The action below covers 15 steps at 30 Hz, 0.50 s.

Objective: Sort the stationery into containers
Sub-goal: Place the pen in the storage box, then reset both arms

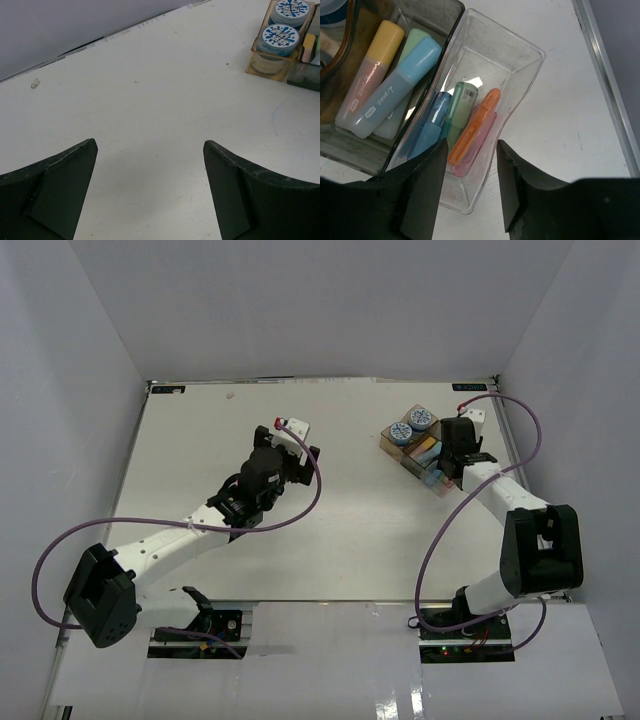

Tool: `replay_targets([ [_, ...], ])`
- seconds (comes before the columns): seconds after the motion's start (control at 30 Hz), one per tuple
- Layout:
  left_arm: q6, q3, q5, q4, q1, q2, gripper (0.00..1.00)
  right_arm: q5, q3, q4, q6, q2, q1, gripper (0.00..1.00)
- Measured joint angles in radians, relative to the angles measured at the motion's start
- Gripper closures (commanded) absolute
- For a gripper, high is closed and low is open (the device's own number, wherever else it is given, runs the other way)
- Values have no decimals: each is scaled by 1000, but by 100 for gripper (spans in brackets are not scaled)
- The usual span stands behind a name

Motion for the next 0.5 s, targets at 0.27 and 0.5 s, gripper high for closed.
replay_targets([
  [0.27, -27, 7, -7, -20, 10, -3, 2, -109, -33, -11, 19, -89, 0, 18],
  [0.5, -104, 78, -50, -125, 11, -56, 2, -243, -3, -84, -26, -488, 0, 2],
])
